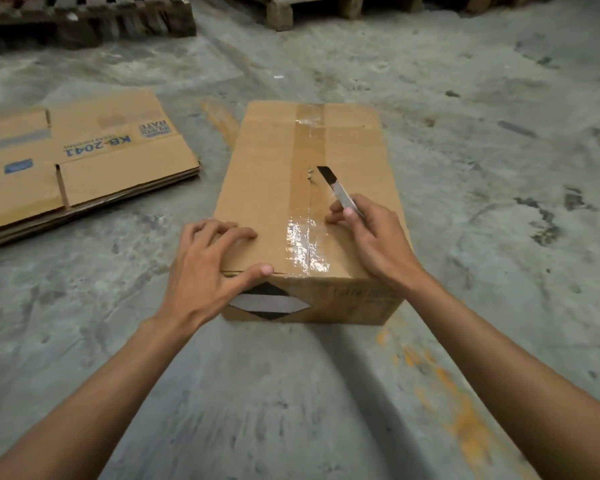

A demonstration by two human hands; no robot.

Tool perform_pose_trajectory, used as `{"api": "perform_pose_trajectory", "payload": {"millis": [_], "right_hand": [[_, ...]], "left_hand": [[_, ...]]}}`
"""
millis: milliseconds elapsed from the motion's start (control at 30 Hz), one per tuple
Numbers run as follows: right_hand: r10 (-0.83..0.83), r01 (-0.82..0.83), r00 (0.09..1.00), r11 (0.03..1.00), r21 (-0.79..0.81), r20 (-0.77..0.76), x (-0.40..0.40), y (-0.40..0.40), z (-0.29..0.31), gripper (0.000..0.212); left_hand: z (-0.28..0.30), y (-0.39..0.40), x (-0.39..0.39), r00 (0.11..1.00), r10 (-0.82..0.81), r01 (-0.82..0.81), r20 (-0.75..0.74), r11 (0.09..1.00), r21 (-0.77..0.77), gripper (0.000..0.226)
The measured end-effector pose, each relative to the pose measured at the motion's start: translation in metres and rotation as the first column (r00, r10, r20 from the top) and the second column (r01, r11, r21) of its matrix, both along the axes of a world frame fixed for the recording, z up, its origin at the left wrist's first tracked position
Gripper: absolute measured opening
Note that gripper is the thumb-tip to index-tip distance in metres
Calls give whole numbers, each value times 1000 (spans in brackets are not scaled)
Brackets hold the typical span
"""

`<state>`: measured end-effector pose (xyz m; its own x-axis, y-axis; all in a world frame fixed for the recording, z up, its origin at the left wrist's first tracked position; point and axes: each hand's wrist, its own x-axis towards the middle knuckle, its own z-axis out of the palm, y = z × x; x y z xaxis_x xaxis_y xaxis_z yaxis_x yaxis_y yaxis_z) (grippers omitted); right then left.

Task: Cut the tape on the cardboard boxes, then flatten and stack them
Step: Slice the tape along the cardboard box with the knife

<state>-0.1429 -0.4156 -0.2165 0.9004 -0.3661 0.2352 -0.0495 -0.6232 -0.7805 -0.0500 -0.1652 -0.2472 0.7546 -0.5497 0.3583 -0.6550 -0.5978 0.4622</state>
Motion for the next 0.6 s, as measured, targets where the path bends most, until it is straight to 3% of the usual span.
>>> {"api": "perform_pose_trajectory", "payload": {"millis": [100, 233, 333, 433, 500, 600], "right_hand": [[-73, 85, 995, 980, -182, 74, 16, -32, 2, 30], [-236, 266, 963, 920, -289, 134, 3, -31, 11, 33], [-199, 189, 980, 949, -252, -15, -37, 0, 8, 24], [-142, 120, 984, 974, -190, -105, -75, 28, -5, 31], [-135, 103, 980, 972, -211, -144, -89, 36, -13, 31], [-121, 70, 976, 960, -270, -178, -95, 42, -18, 28]], "left_hand": [[5, -25, -10, 995, 98, -99, 28, 995, 22, 66], [3, -49, -27, 976, 206, -208, 74, 978, 24, 65], [-2, -55, -30, 977, 205, -203, 61, 978, -42, 63], [-10, -52, -27, 988, 149, -155, -46, 970, -185, 57], [-13, -53, -27, 987, 117, -143, -108, 953, -268, 52], [-16, -53, -24, 996, 68, -84, -65, 949, -303, 51]]}}
